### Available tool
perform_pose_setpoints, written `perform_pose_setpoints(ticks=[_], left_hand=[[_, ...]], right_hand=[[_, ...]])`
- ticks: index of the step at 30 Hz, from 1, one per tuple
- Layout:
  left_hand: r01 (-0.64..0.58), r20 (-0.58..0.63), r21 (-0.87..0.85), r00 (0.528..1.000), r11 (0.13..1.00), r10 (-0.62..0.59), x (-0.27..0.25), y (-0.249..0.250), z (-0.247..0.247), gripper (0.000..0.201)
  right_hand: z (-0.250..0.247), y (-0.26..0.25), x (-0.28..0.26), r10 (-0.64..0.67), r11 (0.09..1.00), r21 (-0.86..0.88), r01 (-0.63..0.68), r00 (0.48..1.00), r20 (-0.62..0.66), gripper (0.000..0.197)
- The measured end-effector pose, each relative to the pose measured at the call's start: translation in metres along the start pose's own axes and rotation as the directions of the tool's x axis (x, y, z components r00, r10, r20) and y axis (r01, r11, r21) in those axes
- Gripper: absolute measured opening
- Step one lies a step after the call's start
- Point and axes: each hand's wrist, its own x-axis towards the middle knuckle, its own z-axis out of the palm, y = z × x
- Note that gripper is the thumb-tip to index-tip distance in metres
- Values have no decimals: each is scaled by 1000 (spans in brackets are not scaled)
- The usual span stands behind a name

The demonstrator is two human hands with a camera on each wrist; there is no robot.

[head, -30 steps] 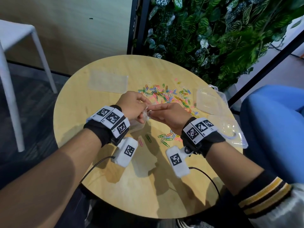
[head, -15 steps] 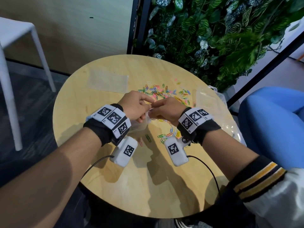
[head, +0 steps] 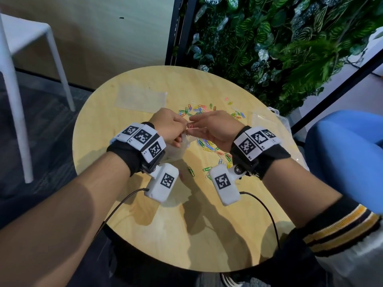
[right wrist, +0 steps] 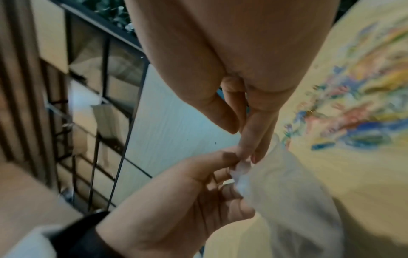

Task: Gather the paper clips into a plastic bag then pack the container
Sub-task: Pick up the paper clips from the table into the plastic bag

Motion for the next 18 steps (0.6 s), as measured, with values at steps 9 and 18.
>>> perform_pose_setpoints(ticks=[9, 18], left_hand=[[-63, -112, 134, 991, 989, 78, -7, 5, -17, 24], [-66, -192, 248, 975, 966, 116, -10, 10, -30, 26]], right_hand=[[-3, 12, -9, -454, 824, -401, 401, 890, -43, 31], [4, 117, -15, -16, -130, -691, 711, 696, 718, 51]])
